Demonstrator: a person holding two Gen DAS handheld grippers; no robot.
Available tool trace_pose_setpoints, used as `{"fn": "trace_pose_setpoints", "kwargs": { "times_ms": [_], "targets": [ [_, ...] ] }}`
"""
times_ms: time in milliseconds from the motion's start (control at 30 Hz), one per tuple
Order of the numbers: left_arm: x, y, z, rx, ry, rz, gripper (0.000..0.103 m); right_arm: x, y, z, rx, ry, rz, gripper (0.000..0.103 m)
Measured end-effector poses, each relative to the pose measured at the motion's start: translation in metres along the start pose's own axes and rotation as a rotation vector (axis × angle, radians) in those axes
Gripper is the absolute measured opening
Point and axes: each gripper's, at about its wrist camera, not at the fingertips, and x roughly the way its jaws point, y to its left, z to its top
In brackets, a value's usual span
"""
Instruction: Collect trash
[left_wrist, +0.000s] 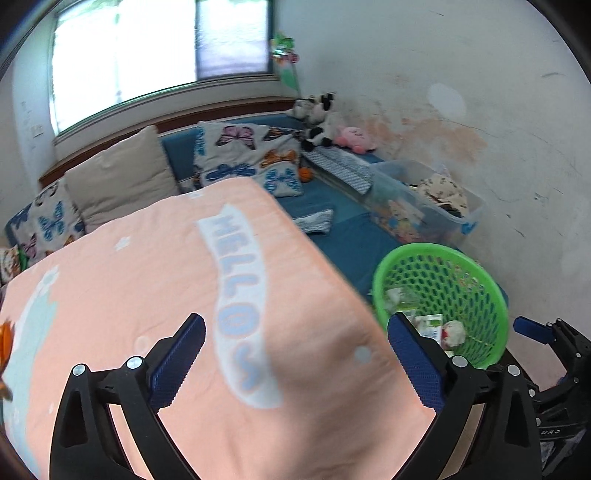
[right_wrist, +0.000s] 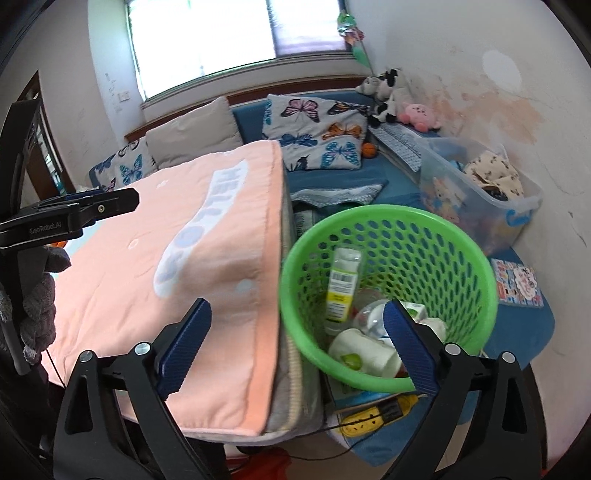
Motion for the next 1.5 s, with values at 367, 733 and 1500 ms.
{"fn": "trace_pose_setpoints", "kwargs": {
  "times_ms": [367,733,1500],
  "targets": [
    [-0.029,0.048,-0.031,-0.085,-0.012,0.095,0.096,0.003,0.039,0.006,-0.065,-0.005,0.0,0.099],
    [-0.058,0.077,-0.057,-0.146,-0.041,0.167,0.096,0.001,0.067,0.009,-0.077,-0.03,0.053,0.099],
    [-0.071,0.1,-0.093,-0.221,-0.042,0.217,0.096,-0.002,0.089,0.011,-0.087,-0.063,0.074,0.099]
  ]
}}
